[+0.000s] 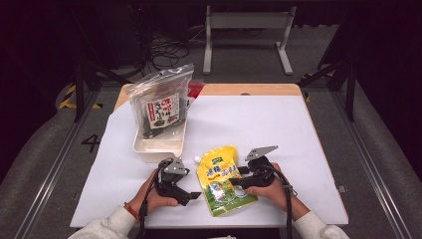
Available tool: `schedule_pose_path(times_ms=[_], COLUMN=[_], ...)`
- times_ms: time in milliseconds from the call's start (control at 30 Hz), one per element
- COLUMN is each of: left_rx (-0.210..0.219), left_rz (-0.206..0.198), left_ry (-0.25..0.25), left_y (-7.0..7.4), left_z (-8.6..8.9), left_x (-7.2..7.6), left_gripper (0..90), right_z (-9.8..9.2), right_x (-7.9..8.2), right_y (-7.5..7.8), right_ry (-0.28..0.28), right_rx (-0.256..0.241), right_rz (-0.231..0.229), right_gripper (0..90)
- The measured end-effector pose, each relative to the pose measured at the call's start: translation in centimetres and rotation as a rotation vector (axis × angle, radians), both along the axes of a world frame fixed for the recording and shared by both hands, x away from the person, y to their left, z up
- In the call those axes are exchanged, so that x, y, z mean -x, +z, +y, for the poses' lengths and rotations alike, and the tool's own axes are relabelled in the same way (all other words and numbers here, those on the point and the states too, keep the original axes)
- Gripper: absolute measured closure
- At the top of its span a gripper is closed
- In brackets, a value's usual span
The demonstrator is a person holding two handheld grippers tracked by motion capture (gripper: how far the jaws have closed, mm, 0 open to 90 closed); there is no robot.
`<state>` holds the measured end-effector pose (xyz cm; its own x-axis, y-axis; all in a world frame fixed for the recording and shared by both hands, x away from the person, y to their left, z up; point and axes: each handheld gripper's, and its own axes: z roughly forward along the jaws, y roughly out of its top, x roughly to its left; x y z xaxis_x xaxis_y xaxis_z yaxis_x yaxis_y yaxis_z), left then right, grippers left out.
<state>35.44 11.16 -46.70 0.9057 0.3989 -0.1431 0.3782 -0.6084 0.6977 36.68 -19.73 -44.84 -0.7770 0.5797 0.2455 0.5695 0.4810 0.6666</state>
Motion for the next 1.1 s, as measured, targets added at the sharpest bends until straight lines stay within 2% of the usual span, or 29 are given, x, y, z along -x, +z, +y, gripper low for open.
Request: schedule_pose_path(times_ms=[33, 67, 133, 233, 267, 300, 367, 400, 500, 567, 600, 633, 700, 767, 800, 900, 933, 967, 1000, 1033, 1100], left_rx=[0.000, 0.005, 0.007, 0.025, 0.024, 0.034, 0.052, 0.062, 0.089, 0.116, 0.120, 0.120, 0.122, 0.137, 0.162, 0.218, 0.251, 0.251, 0.283, 0.308, 0.341], left_rz=[0.000, 0.000, -0.003, 0.015, 0.029, 0.026, 0.040, 0.048, 0.082, 0.112, 0.115, 0.115, 0.096, 0.080, 0.074, 0.047, 0.029, 0.029, 0.023, 0.014, -0.008], left_ry=[0.000, 0.004, 0.000, 0.013, 0.014, 0.013, 0.014, 0.011, 0.011, 0.009, 0.002, 0.002, -0.020, -0.029, -0.036, 0.011, 0.038, 0.038, 0.048, 0.059, 0.077], left_y=[0.0, -0.1, -0.1, -0.1, -0.1, -0.1, -0.1, -0.1, -0.1, -0.1, -0.1, -0.1, 0.0, 0.3, 0.5, 1.0, 1.3, 1.3, 1.6, 1.9, 2.5], left_z=[0.0, -0.1, 0.0, 0.0, 0.0, 0.0, 0.0, 0.0, -0.5, -0.9, -1.2, -1.2, -1.9, -2.4, -2.4, -1.9, -1.5, -1.5, -1.1, -0.8, -0.2], left_x=[0.0, 0.1, 0.0, 0.0, 0.0, -0.1, -0.2, -0.2, -0.3, -0.4, -0.3, -0.3, 0.0, 0.3, 0.4, 0.4, 0.3, 0.3, 0.1, 0.0, 0.0], left_gripper=[7.2, 7.2, 6.3, 6.0, 5.5, 5.3, 5.3, 6.0, 6.3, 6.7, 8.0, 8.1, 9.9, 12.2, 12.1, 18.4, 23.6, 27.6, 27.6, 36.3, 46.5], right_z=[-0.1, -0.1, -0.2, 0.1, 0.2, 0.2, -0.1, -0.4, -0.8, -1.0, -1.1, -1.1, -1.1, -0.7, -0.6, -0.3, -0.1, -0.1, 0.1, 0.3, 0.7], right_x=[-0.1, -0.1, 0.0, 0.5, 0.8, 1.1, 1.3, 1.6, 2.3, 2.5, 2.6, 2.6, 2.8, 3.0, 3.1, 3.2, 3.3, 3.3, 3.4, 3.4, 3.5], right_y=[0.0, 0.0, 0.2, 0.5, 0.5, 0.5, 0.3, 0.1, 0.0, 0.2, 0.4, 0.4, 0.7, 0.7, 0.8, 1.1, 1.1, 1.1, 1.2, 1.3, 1.6], right_ry=[0.014, 0.014, 0.029, 0.067, 0.077, 0.085, 0.092, 0.113, 0.141, 0.125, 0.122, 0.122, 0.117, 0.127, 0.128, 0.136, 0.137, 0.137, 0.146, 0.153, 0.166], right_rx=[-0.013, -0.013, -0.015, -0.009, -0.009, -0.005, -0.039, -0.077, -0.102, -0.124, -0.142, -0.142, -0.170, -0.170, -0.178, -0.205, -0.206, -0.206, -0.210, -0.215, -0.220], right_rz=[0.009, 0.009, 0.012, -0.047, -0.075, -0.099, -0.103, -0.119, -0.157, -0.184, -0.203, -0.203, -0.227, -0.247, -0.265, -0.301, -0.313, -0.313, -0.313, -0.315, -0.317], right_gripper=[66.8, 66.8, 72.8, 83.0, 83.4, 83.5, 83.8, 84.3, 84.5, 84.5, 84.6, 84.6, 84.6, 84.7, 84.7, 84.5, 84.4, 84.4, 84.3, 84.1, 84.0])
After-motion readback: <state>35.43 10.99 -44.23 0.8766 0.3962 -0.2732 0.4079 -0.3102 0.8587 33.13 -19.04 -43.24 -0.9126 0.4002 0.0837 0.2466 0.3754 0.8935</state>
